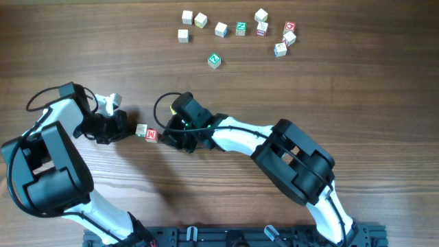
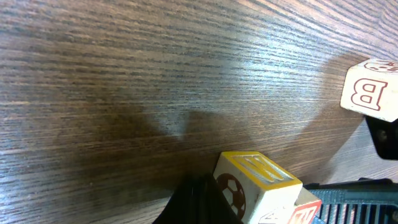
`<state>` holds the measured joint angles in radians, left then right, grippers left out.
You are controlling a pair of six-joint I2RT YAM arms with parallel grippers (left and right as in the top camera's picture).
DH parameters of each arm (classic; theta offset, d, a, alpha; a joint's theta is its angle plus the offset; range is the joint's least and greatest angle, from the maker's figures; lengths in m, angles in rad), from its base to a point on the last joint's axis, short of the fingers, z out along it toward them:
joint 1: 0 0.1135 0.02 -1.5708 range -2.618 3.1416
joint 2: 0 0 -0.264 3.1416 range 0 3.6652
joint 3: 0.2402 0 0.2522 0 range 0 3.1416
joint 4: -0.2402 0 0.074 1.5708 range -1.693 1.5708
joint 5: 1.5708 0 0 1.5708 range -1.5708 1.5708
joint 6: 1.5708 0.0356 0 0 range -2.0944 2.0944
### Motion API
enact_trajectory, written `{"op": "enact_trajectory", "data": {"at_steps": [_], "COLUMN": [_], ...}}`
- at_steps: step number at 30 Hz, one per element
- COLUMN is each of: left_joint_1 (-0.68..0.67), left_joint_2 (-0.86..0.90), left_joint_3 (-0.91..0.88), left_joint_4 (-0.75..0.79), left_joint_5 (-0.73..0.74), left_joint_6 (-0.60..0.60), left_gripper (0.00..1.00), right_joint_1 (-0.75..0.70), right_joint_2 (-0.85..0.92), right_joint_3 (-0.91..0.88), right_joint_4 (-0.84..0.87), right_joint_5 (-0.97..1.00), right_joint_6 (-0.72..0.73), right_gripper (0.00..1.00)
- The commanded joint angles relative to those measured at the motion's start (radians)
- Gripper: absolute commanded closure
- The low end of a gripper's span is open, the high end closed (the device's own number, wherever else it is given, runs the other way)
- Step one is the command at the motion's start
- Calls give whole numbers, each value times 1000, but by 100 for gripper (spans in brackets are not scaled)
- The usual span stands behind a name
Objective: Form a horizontal line
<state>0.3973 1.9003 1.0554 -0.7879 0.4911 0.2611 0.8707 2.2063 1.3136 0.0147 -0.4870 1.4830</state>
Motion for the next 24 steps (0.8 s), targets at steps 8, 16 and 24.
{"op": "enact_trajectory", "data": {"at_steps": [8,16,24], "left_joint_1": [-6,-6,-6], "left_joint_2": [19,19,19], "left_joint_3": [-8,-8,-8], "left_joint_4": [20,31,40], "left_joint_5": [-29,-29,-29], "left_joint_6": [16,15,15], "left_gripper": [96,96,95], "right_joint_1": [-79,-79,-75], "right_joint_2": [-137,-258,-135], "right_joint_3": [6,6,6], "right_joint_4": [-326,-313,-135], "right_joint_5": [125,418,389], "right_joint_6": [-291,-756,-1039], "right_gripper": [95,35,8]}}
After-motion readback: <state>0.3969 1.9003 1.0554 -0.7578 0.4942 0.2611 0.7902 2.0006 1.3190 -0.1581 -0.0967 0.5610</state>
